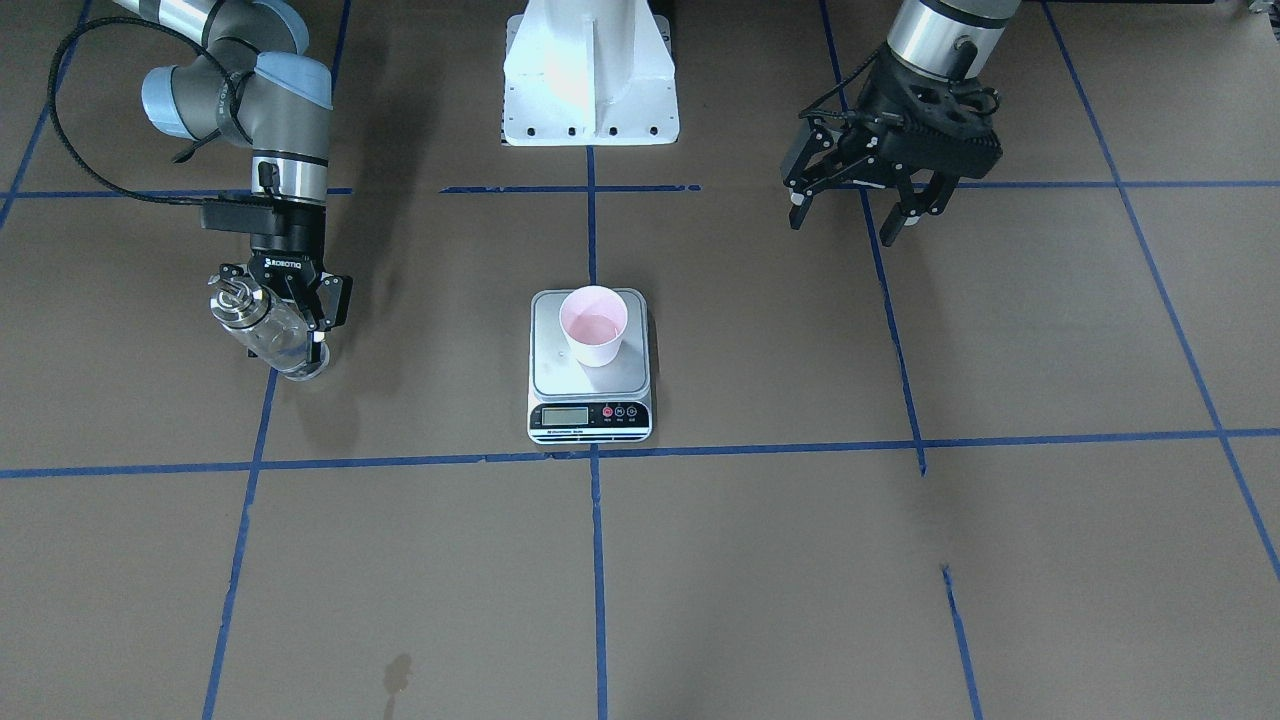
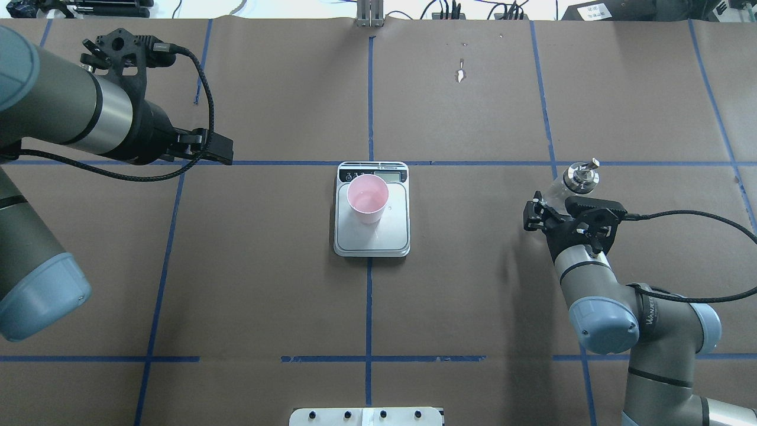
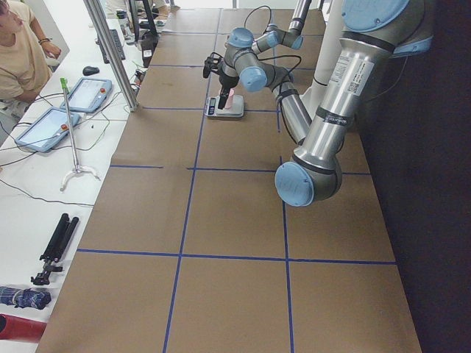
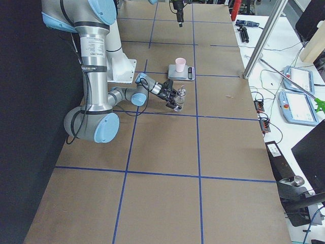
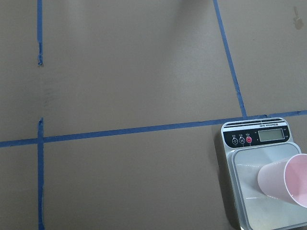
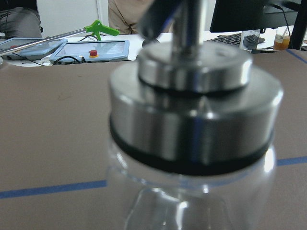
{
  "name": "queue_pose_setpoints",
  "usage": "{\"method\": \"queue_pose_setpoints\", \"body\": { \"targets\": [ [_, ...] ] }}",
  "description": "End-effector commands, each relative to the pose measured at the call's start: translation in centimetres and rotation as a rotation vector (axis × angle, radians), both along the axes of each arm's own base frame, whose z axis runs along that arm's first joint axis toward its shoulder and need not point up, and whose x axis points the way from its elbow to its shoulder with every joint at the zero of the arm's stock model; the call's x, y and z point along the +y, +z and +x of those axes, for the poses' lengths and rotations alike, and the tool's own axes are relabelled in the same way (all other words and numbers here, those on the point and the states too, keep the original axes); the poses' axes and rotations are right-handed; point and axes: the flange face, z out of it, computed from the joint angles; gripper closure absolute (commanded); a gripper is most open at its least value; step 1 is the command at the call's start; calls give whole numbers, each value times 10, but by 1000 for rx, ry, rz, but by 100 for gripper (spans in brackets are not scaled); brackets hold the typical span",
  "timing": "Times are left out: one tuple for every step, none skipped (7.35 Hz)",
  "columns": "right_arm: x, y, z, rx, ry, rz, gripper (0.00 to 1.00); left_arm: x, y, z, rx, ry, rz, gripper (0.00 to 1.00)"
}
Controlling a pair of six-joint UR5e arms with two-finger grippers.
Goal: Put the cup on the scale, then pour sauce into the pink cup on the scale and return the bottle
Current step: 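Lower the glass bottle onto the table at its starting spot with the right gripper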
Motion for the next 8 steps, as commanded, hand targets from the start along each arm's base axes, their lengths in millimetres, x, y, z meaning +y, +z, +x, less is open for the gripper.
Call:
{"method": "queue_pose_setpoints", "body": {
  "targets": [
    [-2, 6, 1, 10, 15, 3, 100, 0, 0, 0, 0, 0, 0, 0],
    [-1, 8, 0, 14, 15, 3, 99, 0, -1, 0, 1, 1, 0, 0],
    [-2, 6, -1, 11, 14, 3, 96, 0, -1, 0, 1, 0, 1, 0],
    [-2, 7, -1, 12, 14, 2, 92, 0, 0, 1, -1, 3, -2, 0],
    [-2, 8, 0, 14, 12, 1, 87, 0, 1, 1, -1, 2, -1, 0],
    [-1, 12, -1, 21, 10, -3, 82, 1, 0, 2, 1, 3, -2, 0],
    [-2, 14, -2, 26, 11, -3, 69, 1, -2, 2, 4, 3, 1, 0],
    [-2, 17, -2, 30, 11, -5, 21, 1, -1, 2, 1, 3, -2, 0]
  ]
}}
